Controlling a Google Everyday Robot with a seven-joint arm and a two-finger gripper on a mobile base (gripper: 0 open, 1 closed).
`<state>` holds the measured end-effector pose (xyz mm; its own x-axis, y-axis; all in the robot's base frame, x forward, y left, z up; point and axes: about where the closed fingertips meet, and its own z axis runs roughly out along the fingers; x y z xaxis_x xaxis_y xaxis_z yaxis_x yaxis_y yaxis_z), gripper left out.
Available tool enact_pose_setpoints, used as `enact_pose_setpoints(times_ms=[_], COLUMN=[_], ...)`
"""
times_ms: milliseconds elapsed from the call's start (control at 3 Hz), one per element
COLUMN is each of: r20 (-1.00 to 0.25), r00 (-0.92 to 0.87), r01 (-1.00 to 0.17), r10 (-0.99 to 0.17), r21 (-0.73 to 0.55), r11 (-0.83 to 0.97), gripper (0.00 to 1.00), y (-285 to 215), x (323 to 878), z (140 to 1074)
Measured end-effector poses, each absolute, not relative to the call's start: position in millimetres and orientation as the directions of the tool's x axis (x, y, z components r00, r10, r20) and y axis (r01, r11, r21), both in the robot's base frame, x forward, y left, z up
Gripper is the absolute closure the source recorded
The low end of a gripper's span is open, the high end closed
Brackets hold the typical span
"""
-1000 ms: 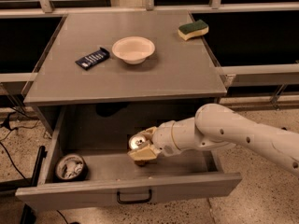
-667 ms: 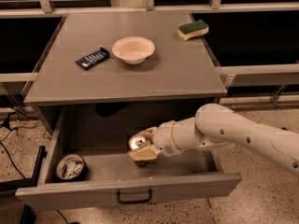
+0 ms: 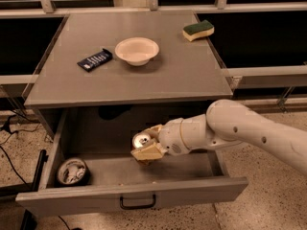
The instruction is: Pick orange can from top drawer and place on counter
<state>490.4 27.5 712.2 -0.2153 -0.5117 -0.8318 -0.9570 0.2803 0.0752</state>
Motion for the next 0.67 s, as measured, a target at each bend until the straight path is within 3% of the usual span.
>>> enact_pose_setpoints(times_ms=[667], r20=[-0.871], r00=[-0.268], r01=[-0.946], r10=[-0.412], r21=[0.155], r11=[0.286], gripper=[1.0], y=[19.1], x=[483.8], z=[823.5])
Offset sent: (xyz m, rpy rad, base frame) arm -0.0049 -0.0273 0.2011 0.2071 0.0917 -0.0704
